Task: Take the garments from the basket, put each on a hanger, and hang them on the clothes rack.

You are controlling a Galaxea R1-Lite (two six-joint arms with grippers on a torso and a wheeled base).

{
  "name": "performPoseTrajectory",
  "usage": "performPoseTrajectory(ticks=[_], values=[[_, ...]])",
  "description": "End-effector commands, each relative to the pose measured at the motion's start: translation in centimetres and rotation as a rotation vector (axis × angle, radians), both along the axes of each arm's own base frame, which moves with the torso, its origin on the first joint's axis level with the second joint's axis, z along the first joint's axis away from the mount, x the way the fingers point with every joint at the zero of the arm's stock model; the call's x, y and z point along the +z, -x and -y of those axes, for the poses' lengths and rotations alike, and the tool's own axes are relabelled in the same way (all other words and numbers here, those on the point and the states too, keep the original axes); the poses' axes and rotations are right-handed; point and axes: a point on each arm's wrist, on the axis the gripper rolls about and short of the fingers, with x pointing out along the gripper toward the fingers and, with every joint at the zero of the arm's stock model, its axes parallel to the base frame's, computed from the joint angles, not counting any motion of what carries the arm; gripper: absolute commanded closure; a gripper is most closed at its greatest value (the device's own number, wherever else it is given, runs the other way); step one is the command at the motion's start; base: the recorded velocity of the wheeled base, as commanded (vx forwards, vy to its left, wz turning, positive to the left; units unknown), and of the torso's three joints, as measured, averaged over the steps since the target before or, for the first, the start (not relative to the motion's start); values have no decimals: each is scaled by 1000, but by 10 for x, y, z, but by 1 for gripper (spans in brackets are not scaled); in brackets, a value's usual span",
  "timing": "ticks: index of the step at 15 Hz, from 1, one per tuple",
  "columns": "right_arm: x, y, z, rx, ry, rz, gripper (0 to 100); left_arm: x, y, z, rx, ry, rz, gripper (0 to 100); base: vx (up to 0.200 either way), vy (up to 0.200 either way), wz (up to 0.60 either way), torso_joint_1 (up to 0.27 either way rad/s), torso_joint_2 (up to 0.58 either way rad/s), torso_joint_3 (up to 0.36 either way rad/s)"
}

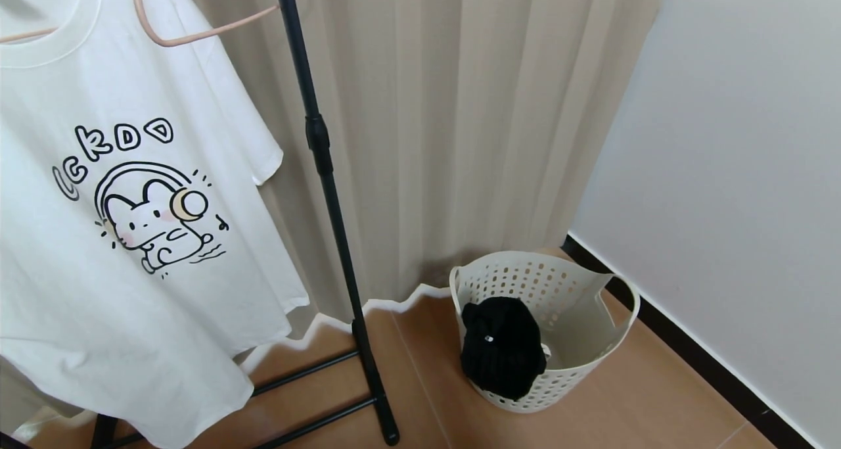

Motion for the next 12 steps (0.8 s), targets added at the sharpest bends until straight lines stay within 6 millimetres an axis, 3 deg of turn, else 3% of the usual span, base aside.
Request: performPoseTrajectory(ticks=[1,12], values=[[0,0,0,1,0,-1,0,0,0,0,0,0,-1,0,0,0,0,2,2,-188],[0,0,0,1,0,0,0,0,0,0,1,0,-1,0,0,0,0,3,4,-201]])
